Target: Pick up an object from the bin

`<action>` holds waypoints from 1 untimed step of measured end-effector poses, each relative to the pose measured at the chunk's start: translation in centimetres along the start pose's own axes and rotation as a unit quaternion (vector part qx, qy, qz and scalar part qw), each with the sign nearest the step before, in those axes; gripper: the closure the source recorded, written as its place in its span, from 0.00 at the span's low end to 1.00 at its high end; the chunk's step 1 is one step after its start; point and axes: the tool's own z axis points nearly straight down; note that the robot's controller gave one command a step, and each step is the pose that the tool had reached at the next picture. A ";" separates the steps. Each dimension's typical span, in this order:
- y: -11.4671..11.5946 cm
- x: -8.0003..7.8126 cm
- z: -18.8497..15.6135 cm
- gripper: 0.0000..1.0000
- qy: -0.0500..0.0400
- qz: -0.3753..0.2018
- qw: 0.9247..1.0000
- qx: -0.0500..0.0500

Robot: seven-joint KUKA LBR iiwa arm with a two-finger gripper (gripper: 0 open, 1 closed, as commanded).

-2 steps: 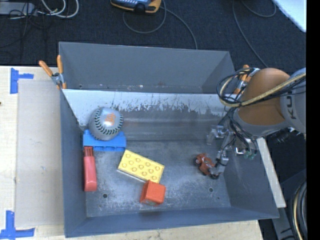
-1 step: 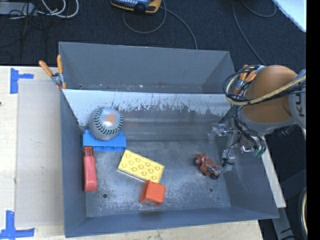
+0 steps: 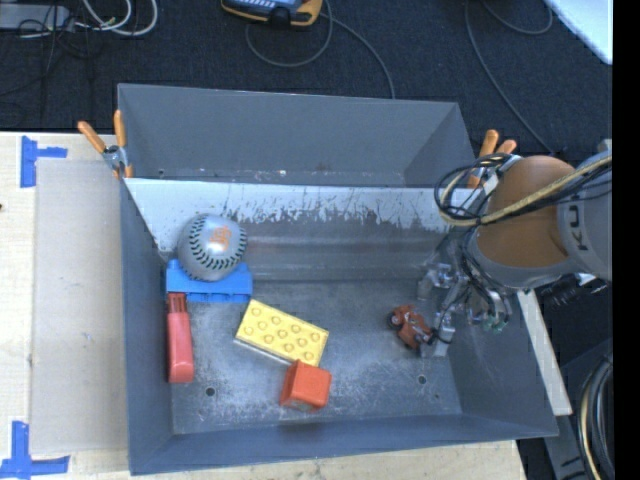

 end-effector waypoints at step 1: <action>-0.3 -0.4 1.3 1.00 -0.004 0.004 1.000 -0.001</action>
Offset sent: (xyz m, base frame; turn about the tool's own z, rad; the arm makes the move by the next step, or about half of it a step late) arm 0.0000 0.0000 0.0000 0.0000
